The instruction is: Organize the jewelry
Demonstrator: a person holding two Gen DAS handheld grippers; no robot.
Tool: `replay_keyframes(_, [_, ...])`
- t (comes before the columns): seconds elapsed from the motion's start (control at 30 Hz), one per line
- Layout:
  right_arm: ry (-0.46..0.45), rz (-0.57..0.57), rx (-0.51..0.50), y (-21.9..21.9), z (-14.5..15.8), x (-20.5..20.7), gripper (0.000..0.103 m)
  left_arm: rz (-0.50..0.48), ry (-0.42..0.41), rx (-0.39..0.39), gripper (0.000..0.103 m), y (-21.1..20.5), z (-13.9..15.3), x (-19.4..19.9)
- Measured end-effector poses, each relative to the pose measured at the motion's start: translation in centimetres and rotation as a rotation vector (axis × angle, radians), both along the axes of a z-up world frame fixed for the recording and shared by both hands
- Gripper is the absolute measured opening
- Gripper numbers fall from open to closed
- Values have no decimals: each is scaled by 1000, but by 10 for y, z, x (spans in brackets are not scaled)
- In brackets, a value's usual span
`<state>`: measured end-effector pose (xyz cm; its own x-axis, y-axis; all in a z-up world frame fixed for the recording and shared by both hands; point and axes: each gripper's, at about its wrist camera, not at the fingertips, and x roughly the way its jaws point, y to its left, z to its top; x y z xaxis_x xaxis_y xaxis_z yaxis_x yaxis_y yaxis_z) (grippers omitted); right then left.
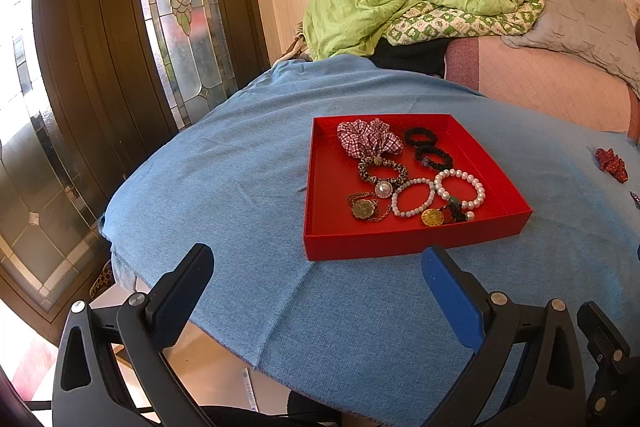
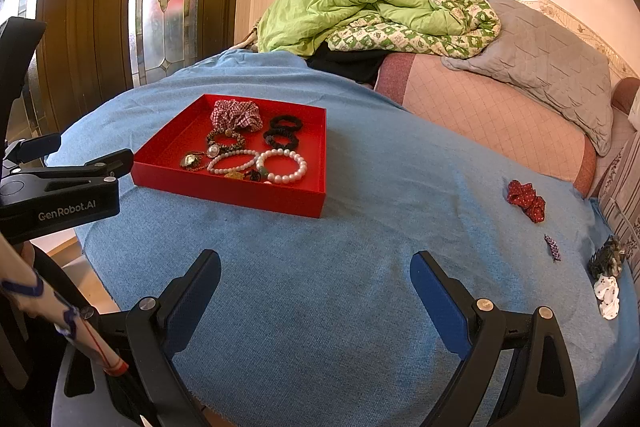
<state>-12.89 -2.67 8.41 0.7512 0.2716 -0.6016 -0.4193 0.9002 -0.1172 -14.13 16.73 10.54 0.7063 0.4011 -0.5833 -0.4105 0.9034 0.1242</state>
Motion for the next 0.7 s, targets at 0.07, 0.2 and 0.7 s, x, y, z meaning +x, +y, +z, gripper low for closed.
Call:
replay_keyframes(0.07, [1,0,1,0,0,0,98,1,0,1,103,1,0,-1])
replay_keyframes(0.2, [0,1,1,-1,1,1,98,1,-1,1,103,1,0,0])
replay_keyframes(0.7, [3,1,1,-1,-4,0,98,1,0,5,103,1,0,0])
